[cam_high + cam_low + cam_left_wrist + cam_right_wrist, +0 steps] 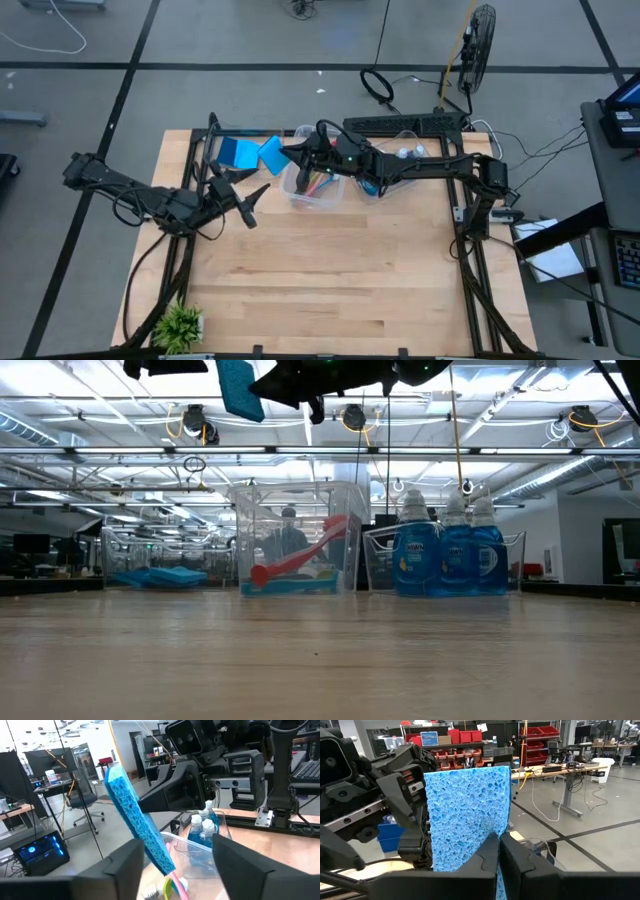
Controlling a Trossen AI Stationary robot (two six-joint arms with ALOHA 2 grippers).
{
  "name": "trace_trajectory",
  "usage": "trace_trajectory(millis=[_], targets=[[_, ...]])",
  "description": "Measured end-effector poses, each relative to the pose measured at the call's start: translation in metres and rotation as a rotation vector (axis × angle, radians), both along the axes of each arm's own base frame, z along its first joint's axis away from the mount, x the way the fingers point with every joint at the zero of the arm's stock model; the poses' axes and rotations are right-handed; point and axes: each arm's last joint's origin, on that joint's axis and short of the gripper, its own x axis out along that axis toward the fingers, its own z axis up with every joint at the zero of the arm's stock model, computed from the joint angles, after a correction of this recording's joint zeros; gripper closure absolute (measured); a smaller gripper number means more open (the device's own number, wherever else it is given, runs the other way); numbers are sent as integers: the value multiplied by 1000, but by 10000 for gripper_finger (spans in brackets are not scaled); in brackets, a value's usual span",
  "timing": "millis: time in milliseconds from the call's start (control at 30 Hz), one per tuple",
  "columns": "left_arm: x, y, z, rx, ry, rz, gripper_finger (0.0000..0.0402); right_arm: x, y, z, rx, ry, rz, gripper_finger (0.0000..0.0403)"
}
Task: Pick & Place Kitchen Sink Supplies
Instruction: Put the blue sponge into the left transparent bin
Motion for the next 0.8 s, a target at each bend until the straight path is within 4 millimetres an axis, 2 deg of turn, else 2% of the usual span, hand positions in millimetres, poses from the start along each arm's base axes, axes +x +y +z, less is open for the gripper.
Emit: trace_trajectory(millis=[167, 400, 567, 800], targets=[[0, 0, 0, -11, -7, 0, 123, 0, 0, 0, 0, 0, 0, 403], [0, 0, 1, -14, -14, 3, 88, 1, 3, 0, 0, 0, 11, 403], [4, 4, 0, -29, -32, 30, 88, 2, 9, 2, -4, -22, 26, 403], [17, 11, -8, -86, -55, 83, 114, 2, 13, 3, -30, -24, 31, 403]])
